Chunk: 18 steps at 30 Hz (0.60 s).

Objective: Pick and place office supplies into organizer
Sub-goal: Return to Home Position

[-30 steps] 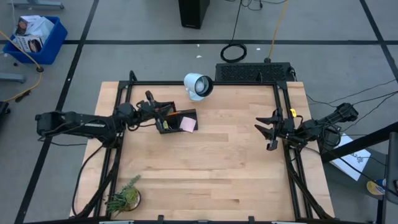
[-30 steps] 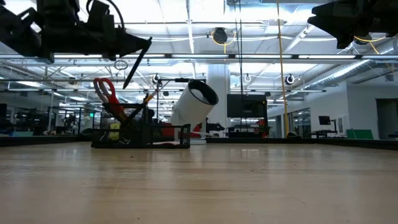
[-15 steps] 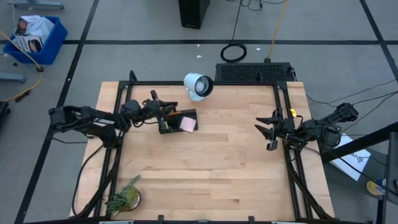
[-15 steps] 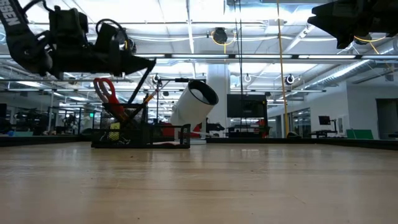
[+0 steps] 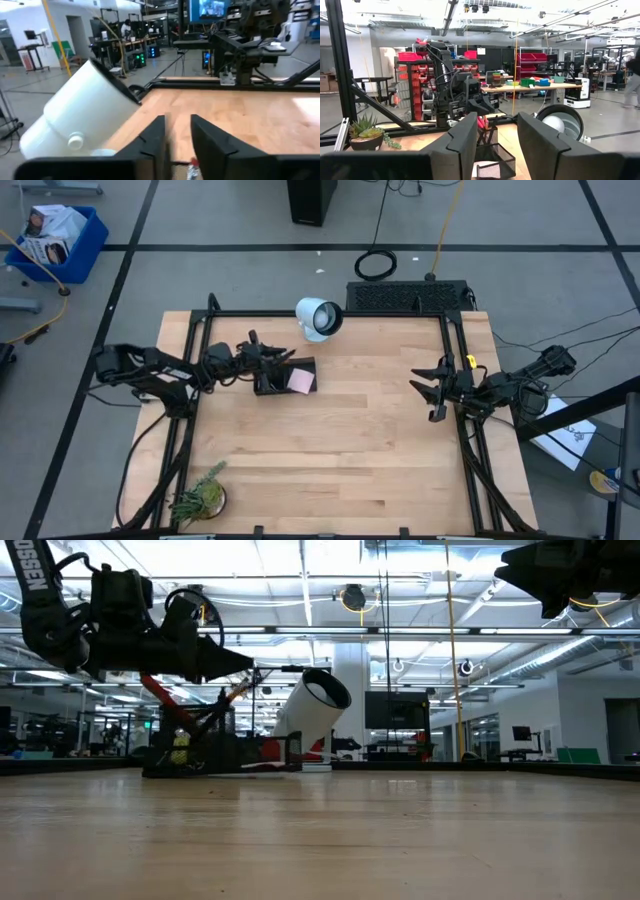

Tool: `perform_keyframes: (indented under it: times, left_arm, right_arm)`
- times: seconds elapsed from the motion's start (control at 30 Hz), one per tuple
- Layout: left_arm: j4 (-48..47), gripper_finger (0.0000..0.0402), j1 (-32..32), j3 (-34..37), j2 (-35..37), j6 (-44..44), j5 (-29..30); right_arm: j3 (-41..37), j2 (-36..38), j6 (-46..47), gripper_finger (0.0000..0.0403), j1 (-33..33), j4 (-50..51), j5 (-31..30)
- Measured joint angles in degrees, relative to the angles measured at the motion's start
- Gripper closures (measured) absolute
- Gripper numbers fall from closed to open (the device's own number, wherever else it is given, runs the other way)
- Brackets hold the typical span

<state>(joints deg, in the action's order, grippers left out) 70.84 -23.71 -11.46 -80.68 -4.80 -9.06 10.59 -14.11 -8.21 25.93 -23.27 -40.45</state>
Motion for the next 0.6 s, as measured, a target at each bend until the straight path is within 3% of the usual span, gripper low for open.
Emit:
perform_keyframes:
  times: [0.3, 0.47, 0.6]
  left_arm:
    - [4.59, 0.0225, 2.55, 0.0, 0.02, 1.34, 3.07]
    - [5.83, 0.0211, 3.15, -1.13, 0.04, 6.88, 4.15]
    - [4.93, 0.0215, 5.32, -1.87, 0.05, 11.52, 9.28]
  right_arm:
    - [0.0, 0.0, 0.0, 0.0273, 0.02, 0.0, 0.0]
    - [0.0, 0.0, 0.0, 0.0273, 0.01, 0.0, 0.0]
    - [0.0, -0.02, 0.0, 0.0273, 0.02, -0.02, 0.0]
